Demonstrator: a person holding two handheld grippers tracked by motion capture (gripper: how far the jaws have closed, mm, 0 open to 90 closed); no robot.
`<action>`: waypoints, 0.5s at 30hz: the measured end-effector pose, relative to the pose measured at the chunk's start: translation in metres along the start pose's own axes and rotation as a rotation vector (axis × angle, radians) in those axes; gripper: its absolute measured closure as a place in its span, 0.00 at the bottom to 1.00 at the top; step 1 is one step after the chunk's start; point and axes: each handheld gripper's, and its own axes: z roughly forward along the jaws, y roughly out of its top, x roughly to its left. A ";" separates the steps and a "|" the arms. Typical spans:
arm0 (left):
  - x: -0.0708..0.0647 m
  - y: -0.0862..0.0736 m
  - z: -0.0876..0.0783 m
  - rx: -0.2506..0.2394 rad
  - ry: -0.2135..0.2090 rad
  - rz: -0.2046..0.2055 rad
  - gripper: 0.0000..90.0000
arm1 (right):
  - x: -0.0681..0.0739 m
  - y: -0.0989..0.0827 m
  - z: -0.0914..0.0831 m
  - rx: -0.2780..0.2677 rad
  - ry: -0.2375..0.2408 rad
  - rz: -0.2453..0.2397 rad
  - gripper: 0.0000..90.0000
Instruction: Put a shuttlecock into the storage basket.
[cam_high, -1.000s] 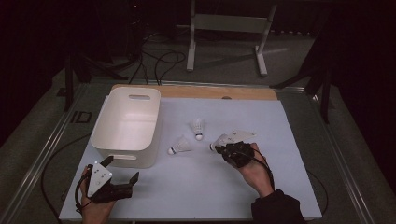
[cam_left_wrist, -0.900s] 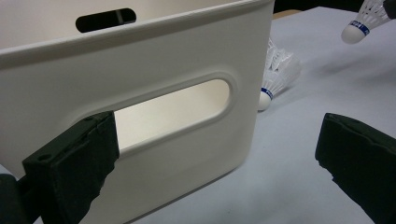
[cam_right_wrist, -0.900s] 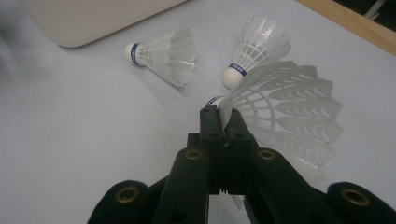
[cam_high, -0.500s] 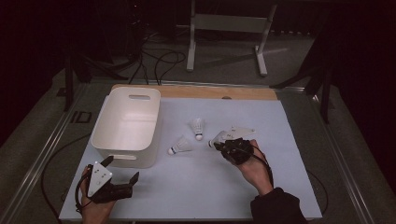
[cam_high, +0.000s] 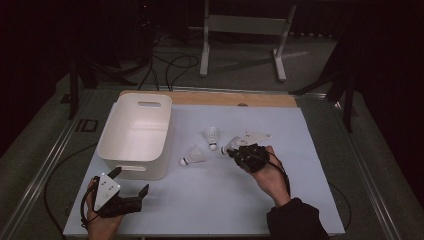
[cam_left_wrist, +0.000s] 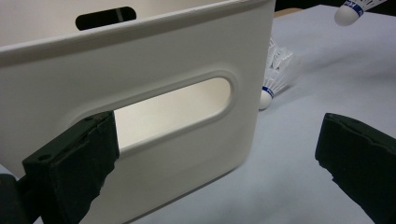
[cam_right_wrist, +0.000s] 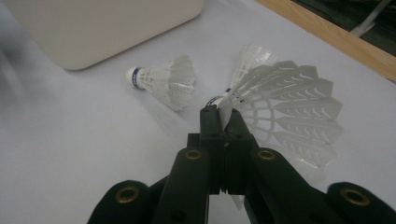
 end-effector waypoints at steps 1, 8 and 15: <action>0.000 0.000 0.000 0.000 0.000 0.000 0.00 | 0.000 0.001 0.000 -0.001 0.000 -0.002 0.99; 0.000 0.000 0.000 0.000 0.000 0.000 0.00 | 0.000 0.006 0.001 -0.006 0.000 -0.007 0.99; 0.000 0.000 0.000 0.002 -0.001 0.002 0.00 | 0.000 0.010 0.001 -0.007 -0.005 -0.008 0.99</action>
